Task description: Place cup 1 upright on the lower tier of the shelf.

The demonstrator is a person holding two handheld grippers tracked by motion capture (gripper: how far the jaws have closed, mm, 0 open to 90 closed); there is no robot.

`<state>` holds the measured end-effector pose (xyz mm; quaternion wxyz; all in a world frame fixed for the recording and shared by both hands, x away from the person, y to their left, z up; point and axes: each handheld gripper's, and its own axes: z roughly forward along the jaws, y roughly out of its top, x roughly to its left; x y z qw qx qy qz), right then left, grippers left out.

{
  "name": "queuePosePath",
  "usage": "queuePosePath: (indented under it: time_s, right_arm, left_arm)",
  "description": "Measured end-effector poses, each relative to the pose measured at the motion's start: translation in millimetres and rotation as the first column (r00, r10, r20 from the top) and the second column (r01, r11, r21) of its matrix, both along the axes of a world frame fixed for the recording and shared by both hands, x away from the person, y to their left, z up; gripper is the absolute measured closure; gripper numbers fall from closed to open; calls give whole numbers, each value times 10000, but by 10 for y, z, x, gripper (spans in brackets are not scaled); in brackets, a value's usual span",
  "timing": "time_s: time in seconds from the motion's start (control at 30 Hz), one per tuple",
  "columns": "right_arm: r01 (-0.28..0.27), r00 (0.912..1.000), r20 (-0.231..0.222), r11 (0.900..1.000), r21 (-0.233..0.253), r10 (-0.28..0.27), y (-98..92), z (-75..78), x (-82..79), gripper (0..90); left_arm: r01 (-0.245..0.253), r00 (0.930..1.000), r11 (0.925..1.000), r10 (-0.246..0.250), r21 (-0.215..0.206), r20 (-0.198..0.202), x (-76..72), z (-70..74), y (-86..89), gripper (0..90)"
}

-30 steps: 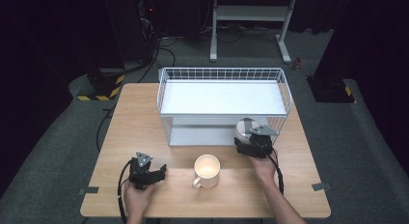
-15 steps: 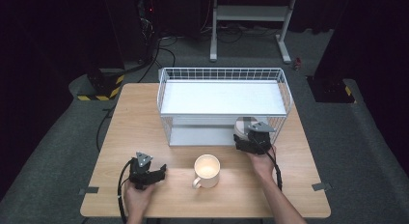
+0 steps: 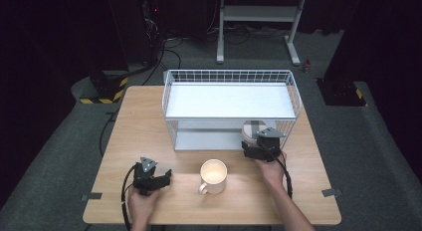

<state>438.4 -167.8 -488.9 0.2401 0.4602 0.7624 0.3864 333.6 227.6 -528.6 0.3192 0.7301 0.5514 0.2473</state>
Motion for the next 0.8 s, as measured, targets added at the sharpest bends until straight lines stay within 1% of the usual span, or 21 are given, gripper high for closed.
queuePosePath:
  time_s: [0.07, 0.13, 0.17, 0.2, 0.27, 0.3, 0.33, 0.4, 0.47, 0.5, 0.53, 0.57, 0.6, 0.63, 0.67, 0.7, 0.8]
  right_arm:
    - [-11, 10000, 18, 10000, 15, 10, -13, -3, -6, 135]
    - [97, 9999, -102, 9999, 131, -96, -28, -6, -40, 138]
    - [67, 9999, -148, 10000, 74, -66, -42, -4, -58, 147]
    - [38, 9999, -97, 10000, 65, -38, -54, -2, -74, 162]
    - [94, 9999, -135, 9998, 161, -92, -61, -1, -96, 177]
    - [159, 9997, -209, 9996, 241, -154, -70, -11, -131, 205]
    - [159, 9997, -209, 9996, 241, -154, -70, -11, -131, 205]
    - [196, 9995, -246, 9997, 165, -192, -72, -28, -158, 227]
    - [284, 9993, -266, 9995, 167, -280, -60, -40, -168, 230]
    - [214, 9996, -160, 9998, 30, -213, -62, -44, -160, 230]
    - [214, 9996, -160, 9998, 30, -213, -62, -44, -160, 230]
    - [359, 9990, -273, 9993, 50, -357, -47, -46, -170, 231]
    - [359, 9990, -273, 9993, 50, -357, -47, -46, -170, 231]
    - [351, 9992, -198, 9994, -53, -352, -43, -55, -163, 235]
    - [351, 9992, -198, 9994, -53, -352, -43, -55, -163, 235]
    - [464, 9985, -277, 9989, -33, -465, -31, -64, -160, 241]
    - [556, 9982, -228, 9984, -45, -557, -20, -75, -152, 253]
  left_arm:
    - [3, 10000, 10000, -3, 0, -1, 0, 0, 0, 202]
    - [-3, 10000, 10000, 3, 2, 1, 0, 0, 0, 203]
    - [-1, 10000, 10000, 1, 0, -1, 0, 0, 0, 203]
    - [-1, 10000, 10000, 1, 0, -1, 0, 0, 0, 203]
    - [-1, 10000, 10000, 1, 0, -1, 0, 0, 0, 203]
    - [-1, 10000, 10000, 1, 1, 1, 0, 0, 0, 203]
    - [-1, 10000, 10000, 1, 1, 1, 0, 0, 0, 203]
    - [-1, 10000, 10000, 1, 0, -1, 0, 0, 0, 203]
    - [0, 10000, 10000, 0, 0, 0, 0, 0, 0, 203]
    - [-4, 10000, 10000, 4, 2, 2, 0, 0, 0, 203]
    - [-4, 10000, 10000, 4, 2, 2, 0, 0, 0, 203]
    - [-4, 10000, 10000, 4, 0, 0, 0, 0, 0, 203]
    - [-4, 10000, 10000, 4, 0, 0, 0, 0, 0, 203]
    - [-6, 10000, 10000, 6, 0, 0, 0, 0, 0, 203]
    - [-6, 10000, 10000, 6, 0, 0, 0, 0, 0, 203]
    - [-6, 10000, 10000, 6, -3, 2, 0, 0, 0, 204]
    - [-20, 10000, 10000, 20, -9, -3, -1, 0, 0, 205]
